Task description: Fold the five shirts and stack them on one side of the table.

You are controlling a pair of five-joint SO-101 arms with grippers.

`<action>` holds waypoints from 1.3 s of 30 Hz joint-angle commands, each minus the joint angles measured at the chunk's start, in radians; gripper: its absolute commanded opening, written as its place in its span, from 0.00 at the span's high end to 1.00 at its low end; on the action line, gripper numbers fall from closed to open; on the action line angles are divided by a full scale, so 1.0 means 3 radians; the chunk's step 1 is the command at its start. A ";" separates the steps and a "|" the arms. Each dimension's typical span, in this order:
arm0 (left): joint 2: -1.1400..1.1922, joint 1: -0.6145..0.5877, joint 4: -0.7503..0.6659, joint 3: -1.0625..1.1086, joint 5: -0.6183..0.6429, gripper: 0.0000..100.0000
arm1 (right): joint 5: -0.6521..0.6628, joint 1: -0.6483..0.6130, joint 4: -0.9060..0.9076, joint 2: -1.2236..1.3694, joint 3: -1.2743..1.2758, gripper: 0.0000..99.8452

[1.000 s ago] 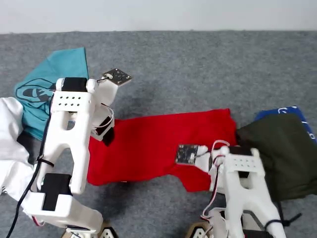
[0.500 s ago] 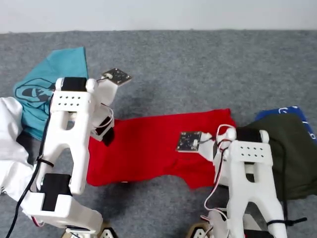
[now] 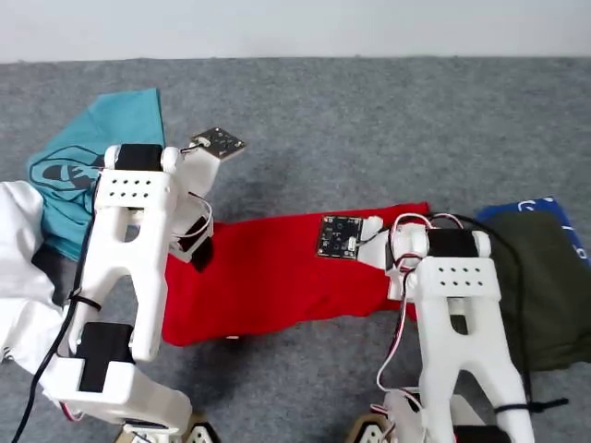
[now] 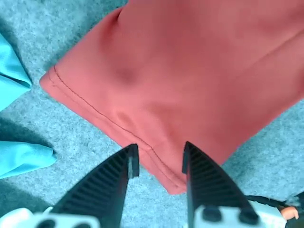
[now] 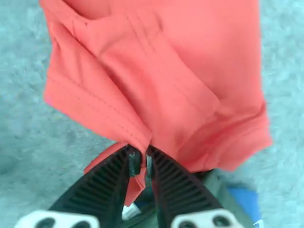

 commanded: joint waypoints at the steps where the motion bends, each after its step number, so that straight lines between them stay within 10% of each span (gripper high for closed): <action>1: -0.0128 0.0020 0.0066 -0.0013 -0.0010 0.84 | 0.0302 -0.0033 -0.0207 0.0202 -0.0072 0.99; 13: -0.0123 0.0026 0.0066 -0.0008 -0.0010 0.84 | 0.0384 -0.0151 -0.1332 0.0760 -0.0082 0.99; 32: -0.0123 0.0026 0.0066 -0.0008 -0.0010 0.84 | 0.0353 -0.0391 -0.1373 0.1020 -0.0082 0.84; 39: -0.0123 0.0026 0.0066 0.0090 -0.0010 0.84 | -0.0419 -0.0243 -0.1486 0.0985 -0.0373 0.84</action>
